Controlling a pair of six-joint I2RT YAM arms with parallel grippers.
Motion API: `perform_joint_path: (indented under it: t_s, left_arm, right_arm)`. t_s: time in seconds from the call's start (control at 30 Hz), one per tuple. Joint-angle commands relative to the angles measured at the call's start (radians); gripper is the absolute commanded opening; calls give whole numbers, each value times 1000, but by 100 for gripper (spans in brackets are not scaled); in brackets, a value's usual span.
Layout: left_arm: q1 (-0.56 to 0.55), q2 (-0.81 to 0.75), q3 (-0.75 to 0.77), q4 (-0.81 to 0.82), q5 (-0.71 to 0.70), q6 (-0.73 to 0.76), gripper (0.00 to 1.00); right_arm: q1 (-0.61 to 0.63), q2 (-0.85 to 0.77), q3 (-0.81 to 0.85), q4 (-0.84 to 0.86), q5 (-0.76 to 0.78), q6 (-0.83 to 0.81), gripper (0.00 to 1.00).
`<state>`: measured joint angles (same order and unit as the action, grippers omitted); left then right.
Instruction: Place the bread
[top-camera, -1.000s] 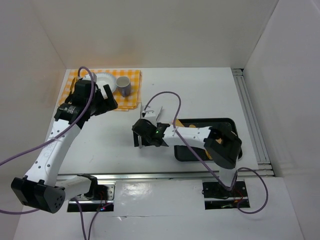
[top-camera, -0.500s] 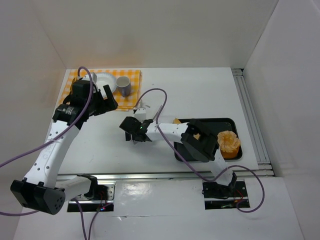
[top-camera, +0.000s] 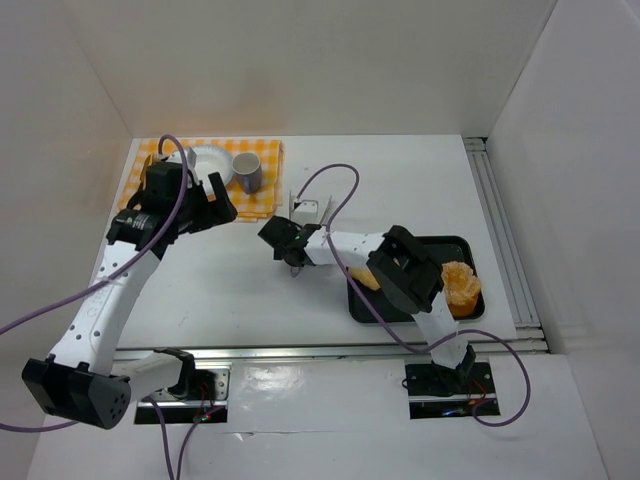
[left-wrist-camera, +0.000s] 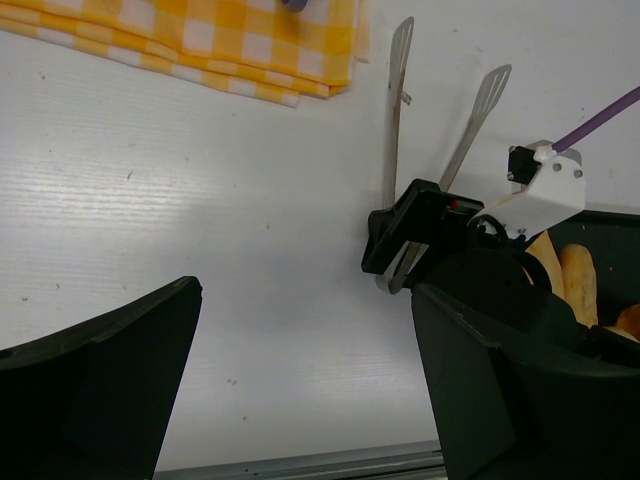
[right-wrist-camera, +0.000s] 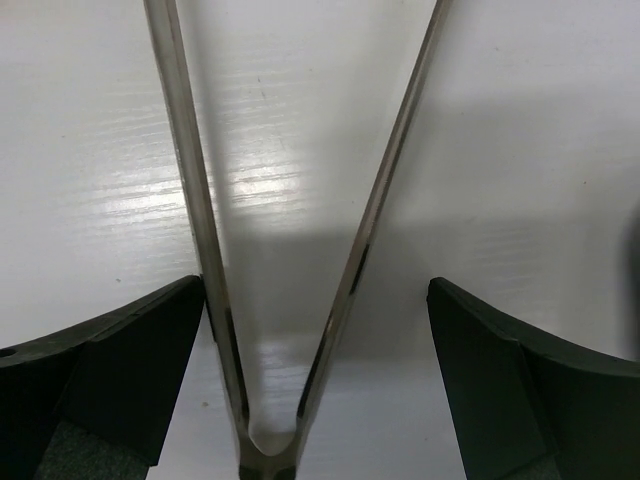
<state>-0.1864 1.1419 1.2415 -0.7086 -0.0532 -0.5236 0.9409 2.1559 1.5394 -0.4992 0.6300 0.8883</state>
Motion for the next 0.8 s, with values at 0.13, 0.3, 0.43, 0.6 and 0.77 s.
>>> perform_joint_path:
  t_s: [0.13,0.3,0.43,0.6,0.77]
  left_arm:
    - [5,-14,-23,34,23,19,100]
    - [15,-24,-24,34,23,19,100]
    - [24,-24,-33,34,23,19,100]
    - [33,-24,-33,34,32,19,100]
    - [51,-33,-42,34,32,28,100]
  right_arm:
    - [-40,34,7,86,-9,-69,100]
    - [-60,71,18,134,65,-69,100]
    - [-70,71,27,180,126,-116,100]
    - [-79,61,16,241,86,-175,60]
    - [-79,-54,-8,186,96,-198,37]
